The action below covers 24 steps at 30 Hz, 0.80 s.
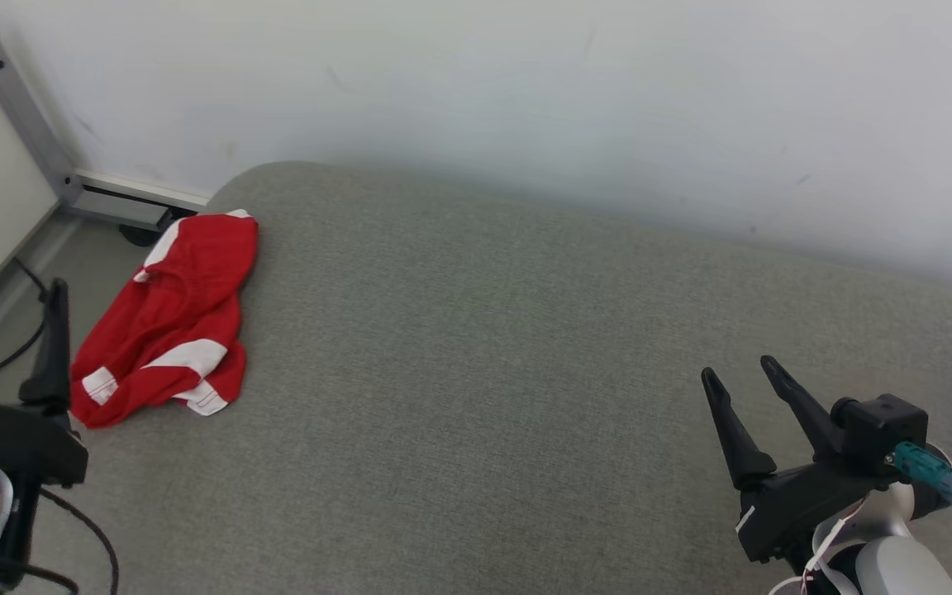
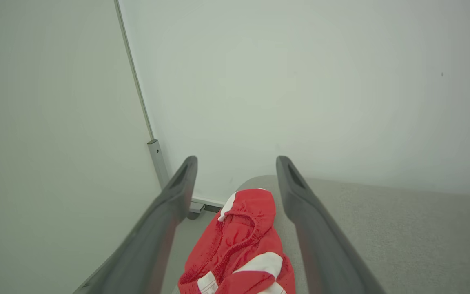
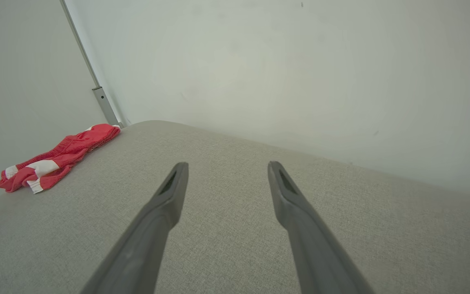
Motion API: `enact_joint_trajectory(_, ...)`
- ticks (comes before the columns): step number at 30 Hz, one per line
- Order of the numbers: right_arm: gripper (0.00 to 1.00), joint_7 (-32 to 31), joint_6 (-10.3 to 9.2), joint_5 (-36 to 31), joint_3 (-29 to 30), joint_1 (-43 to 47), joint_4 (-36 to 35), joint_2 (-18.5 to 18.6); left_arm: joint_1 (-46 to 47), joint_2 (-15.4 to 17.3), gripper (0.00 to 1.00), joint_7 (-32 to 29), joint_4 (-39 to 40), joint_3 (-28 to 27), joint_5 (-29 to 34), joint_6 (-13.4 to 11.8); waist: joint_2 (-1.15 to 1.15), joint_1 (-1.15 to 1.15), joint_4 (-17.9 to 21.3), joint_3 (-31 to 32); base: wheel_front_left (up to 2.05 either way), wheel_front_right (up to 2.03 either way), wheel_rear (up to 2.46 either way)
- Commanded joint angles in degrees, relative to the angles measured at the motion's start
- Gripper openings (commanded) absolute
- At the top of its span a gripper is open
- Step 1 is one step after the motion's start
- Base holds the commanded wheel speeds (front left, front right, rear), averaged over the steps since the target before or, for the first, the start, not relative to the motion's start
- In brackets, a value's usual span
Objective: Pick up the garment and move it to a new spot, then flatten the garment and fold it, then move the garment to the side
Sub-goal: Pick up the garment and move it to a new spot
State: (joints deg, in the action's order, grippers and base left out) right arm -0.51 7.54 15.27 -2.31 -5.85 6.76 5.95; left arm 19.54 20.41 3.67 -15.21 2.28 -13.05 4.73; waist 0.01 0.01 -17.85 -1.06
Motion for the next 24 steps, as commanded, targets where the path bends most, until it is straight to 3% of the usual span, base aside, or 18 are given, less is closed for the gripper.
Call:
enact_joint_trajectory(1,1.0,-0.11,-0.11,-0.49,0.22,-0.86,-0.4,0.52,1.65,0.4,1.0,0.6,-1.17,-0.44,-1.38,0.31,-0.01,-0.01,3.74,-3.05,0.0,0.0,0.0)
enact_joint_trajectory(13,1.0,-0.78,-0.11,-0.98,1.28,-2.47,-2.53,1.02,12.32,4.94,1.0,-2.55,-13.76,1.52,-6.26,2.52,-0.01,-0.01,9.83,-7.51,0.0,0.0,0.0)
enact_joint_trajectory(24,1.0,-0.96,-0.11,-1.29,1.47,-4.42,-3.36,1.44,20.36,9.32,1.0,-9.15,-24.67,7.62,-16.99,2.7,-0.01,-0.01,14.02,-11.28,0.0,0.0,0.0)
